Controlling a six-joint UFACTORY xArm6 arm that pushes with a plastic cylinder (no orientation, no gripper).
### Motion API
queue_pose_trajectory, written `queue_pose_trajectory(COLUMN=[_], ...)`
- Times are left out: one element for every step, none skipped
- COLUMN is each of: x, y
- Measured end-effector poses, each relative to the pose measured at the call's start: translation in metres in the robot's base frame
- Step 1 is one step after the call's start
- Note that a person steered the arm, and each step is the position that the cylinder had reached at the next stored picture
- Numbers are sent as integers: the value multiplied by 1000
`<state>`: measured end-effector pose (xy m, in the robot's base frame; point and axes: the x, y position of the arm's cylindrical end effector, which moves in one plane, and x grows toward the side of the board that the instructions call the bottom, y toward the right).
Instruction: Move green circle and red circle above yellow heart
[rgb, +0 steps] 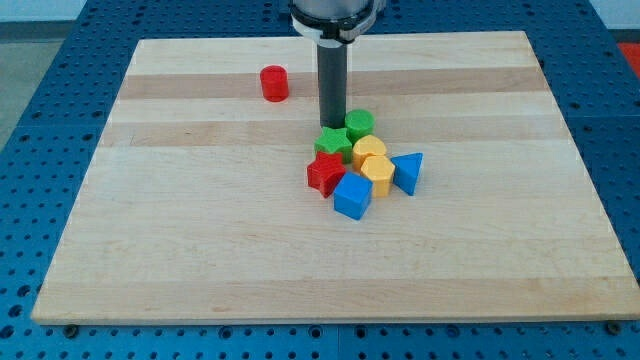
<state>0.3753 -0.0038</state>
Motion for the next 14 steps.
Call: queue_pose_trajectory(x=[-1,-2,-4,-49,-65,-69,-86,-98,-103,-102,-88,-82,-82,-81], y=[-31,-61,-91,-98,-98,-97,-104,-110,-91,-61,-19,27,42,42])
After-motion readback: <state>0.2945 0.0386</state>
